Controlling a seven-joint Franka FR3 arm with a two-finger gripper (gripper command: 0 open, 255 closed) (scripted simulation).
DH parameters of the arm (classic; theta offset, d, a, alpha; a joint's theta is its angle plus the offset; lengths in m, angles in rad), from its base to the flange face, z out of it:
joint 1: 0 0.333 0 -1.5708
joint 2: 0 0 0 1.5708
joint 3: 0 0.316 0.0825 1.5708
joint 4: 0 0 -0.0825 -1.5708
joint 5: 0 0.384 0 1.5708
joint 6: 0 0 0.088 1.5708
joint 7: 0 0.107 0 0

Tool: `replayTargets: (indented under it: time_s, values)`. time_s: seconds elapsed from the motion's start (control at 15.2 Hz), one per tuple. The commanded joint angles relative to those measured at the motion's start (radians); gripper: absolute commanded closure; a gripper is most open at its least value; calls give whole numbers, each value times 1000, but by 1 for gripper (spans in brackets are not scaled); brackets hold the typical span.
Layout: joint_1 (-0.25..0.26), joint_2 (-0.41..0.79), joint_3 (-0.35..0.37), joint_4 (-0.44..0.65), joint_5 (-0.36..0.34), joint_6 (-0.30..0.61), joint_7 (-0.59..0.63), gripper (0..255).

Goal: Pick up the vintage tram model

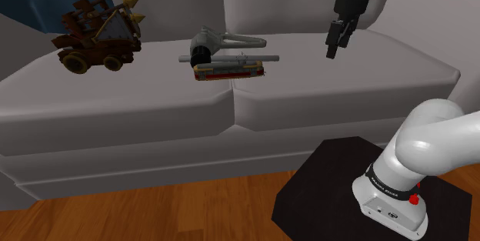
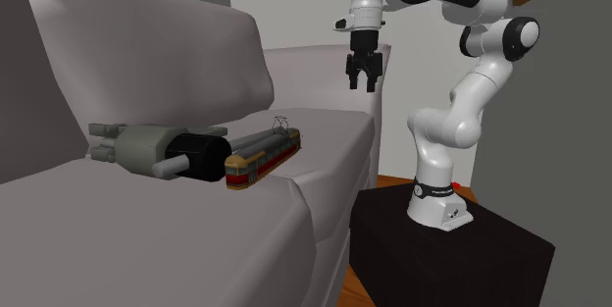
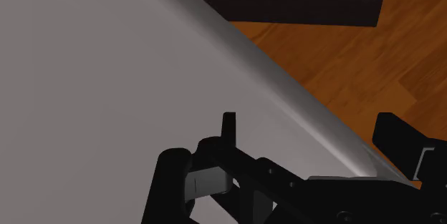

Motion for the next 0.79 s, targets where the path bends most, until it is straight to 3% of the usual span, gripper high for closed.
replayTargets:
  time_s: [0.0, 0.73]
  values:
    - [0, 0, 0, 0, 0, 0, 0, 0]
    - [99, 369, -2, 180, 26, 225, -181, 0]
